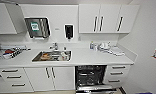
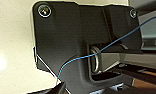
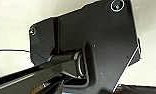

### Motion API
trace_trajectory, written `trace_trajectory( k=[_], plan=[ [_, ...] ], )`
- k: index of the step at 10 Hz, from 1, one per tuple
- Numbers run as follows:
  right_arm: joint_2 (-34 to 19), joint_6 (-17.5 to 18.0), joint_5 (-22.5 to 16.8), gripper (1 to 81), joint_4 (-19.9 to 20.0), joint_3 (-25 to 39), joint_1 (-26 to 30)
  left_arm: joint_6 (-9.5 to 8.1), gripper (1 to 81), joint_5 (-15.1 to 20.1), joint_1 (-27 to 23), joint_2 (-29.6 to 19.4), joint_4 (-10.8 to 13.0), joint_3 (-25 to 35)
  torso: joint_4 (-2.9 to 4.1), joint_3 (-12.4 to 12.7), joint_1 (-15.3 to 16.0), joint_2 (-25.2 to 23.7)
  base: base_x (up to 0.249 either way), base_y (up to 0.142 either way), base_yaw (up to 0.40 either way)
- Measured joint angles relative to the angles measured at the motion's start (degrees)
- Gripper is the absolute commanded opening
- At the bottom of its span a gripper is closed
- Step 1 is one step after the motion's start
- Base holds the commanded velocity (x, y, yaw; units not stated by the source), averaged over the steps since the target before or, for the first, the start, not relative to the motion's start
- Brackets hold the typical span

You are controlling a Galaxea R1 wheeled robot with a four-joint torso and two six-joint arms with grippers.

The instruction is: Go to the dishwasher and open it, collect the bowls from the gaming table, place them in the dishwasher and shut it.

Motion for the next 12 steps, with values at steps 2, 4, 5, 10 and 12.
trace_trajectory(
  k=[2,4,5,10,12],
  plan=[
    [0.16,0.0,-0.09,81.1,0.0,-0.59,-0.24,0.02,81.1,0.13,0.02,0.93,0.0,-1.88,0.0,0.02,-0.68,3.89,0.0,0.0,0.0],
    [0.57,0.0,0.22,81.1,-0.05,-0.78,0.94,0.05,81.1,-0.3,-1.32,0.94,0.02,-2.05,0.0,-0.05,-0.78,5.64,0.0,0.0,0.0],
    [0.82,0.0,0.63,81.1,-0.11,-0.78,1.07,0.05,81.1,-0.44,-1.43,0.96,0.0,-2.07,0.0,-0.05,-0.94,5.82,0.0,0.0,0.0],
    [1.6,0.0,0.13,81.1,-0.16,-2.93,0.35,-0.04,81.1,0.02,-0.61,2.19,-0.04,-3.12,0.0,3.15,-0.94,5.77,0.0,0.0,0.0],
    [2.86,0.0,0.11,81.1,-0.37,-4.58,-0.24,-0.06,81.1,0.3,-0.28,3.41,-0.04,-5.11,0.0,7.06,-0.99,5.75,0.0,0.0,0.0]
  ],
)
